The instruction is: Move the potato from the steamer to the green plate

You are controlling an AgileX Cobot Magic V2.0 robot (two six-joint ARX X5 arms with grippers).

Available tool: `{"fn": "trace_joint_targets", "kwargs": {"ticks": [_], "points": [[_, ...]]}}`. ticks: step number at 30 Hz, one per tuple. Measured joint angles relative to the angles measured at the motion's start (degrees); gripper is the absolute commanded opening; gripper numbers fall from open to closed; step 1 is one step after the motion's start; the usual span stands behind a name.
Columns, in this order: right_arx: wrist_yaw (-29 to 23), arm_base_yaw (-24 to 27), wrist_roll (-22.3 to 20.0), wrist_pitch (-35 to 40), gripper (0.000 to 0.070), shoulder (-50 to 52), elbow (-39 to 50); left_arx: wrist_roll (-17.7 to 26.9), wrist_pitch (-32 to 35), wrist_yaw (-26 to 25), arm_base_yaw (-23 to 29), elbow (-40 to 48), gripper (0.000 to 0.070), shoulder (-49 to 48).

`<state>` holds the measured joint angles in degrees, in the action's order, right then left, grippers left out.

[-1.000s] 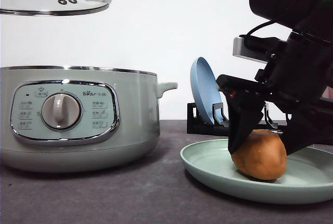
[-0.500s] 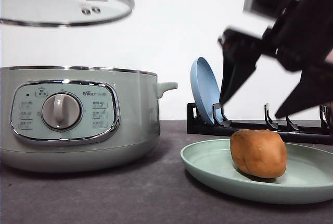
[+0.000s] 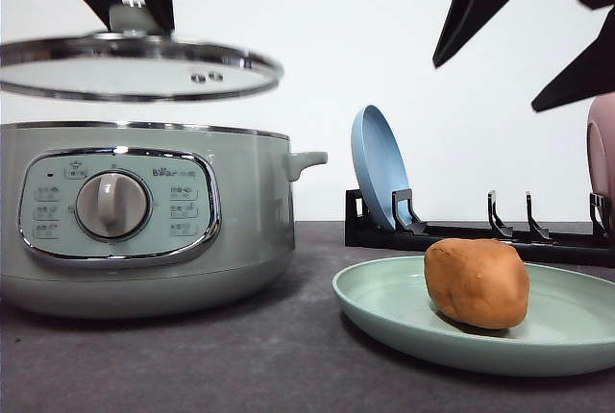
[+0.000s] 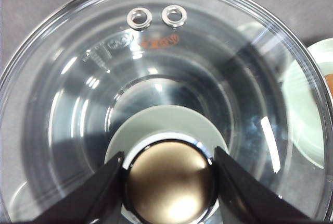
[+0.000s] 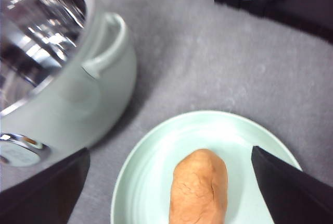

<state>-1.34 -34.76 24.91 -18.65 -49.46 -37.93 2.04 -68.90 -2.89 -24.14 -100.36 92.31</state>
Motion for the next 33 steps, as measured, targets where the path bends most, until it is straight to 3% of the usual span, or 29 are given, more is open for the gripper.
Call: {"fn": "trace_joint_targets", "kwargs": {"ticks": [33], "points": [[-0.4, 0.0, -1.0, -1.7, 0.0629, 1.5, 0.0, 0.0, 1.0, 0.8, 0.0, 0.0, 0.0002, 6.1]]}}
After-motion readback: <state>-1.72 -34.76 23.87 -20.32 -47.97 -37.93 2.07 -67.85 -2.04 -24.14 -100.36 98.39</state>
